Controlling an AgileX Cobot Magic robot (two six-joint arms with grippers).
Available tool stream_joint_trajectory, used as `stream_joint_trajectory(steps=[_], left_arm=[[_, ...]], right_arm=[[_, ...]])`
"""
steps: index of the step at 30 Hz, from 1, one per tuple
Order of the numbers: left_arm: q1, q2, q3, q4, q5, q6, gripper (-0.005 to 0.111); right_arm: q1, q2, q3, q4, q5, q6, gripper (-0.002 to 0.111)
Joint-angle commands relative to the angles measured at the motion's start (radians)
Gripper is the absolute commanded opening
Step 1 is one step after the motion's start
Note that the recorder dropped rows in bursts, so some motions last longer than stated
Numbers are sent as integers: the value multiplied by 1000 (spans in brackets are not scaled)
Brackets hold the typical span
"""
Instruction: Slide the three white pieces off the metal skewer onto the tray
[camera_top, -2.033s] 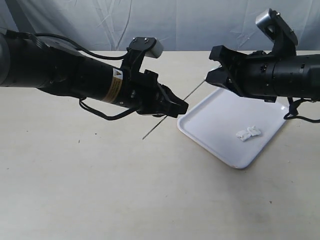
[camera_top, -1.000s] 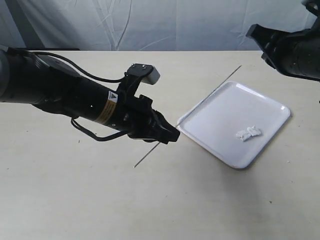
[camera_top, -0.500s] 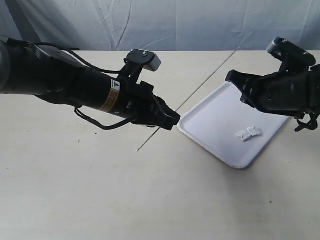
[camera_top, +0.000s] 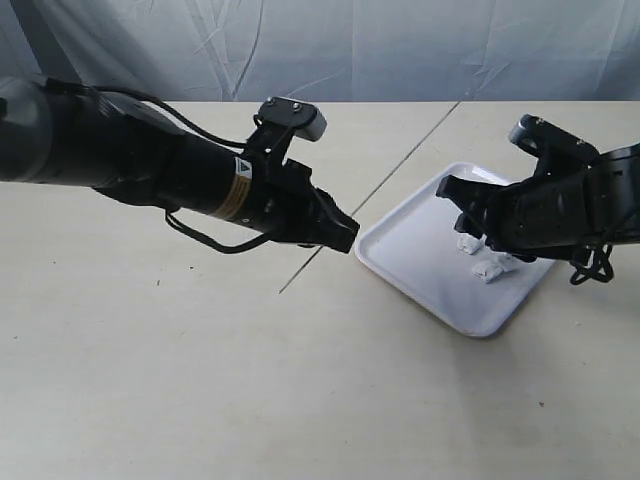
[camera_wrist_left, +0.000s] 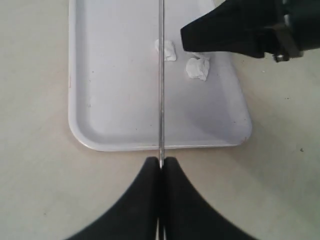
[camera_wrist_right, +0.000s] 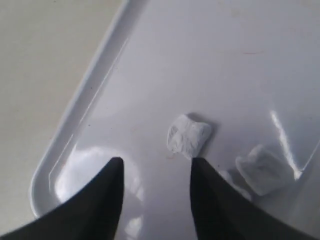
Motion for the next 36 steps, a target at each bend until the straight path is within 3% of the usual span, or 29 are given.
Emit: stream_joint_trajectory(steps=[1, 8, 18, 29, 36], left_arm=[[-1, 58, -59, -4, -19, -22, 0], [-12, 129, -166, -4, -46, -55, 0], [-132, 313, -344, -4, -40, -132, 0], [-140, 413, -500, -4, 34, -126, 0], [-140, 476, -540, -4, 5, -132, 0]], right_arm=[[-4, -79, 3, -3, -47, -2, 43], [-4, -255, 3, -36, -152, -19, 43], [-4, -354, 5, -36, -63, -19, 43], [-4, -374, 5, -36, 42, -19, 43], [-4, -374, 5, -38, 70, -19, 43]])
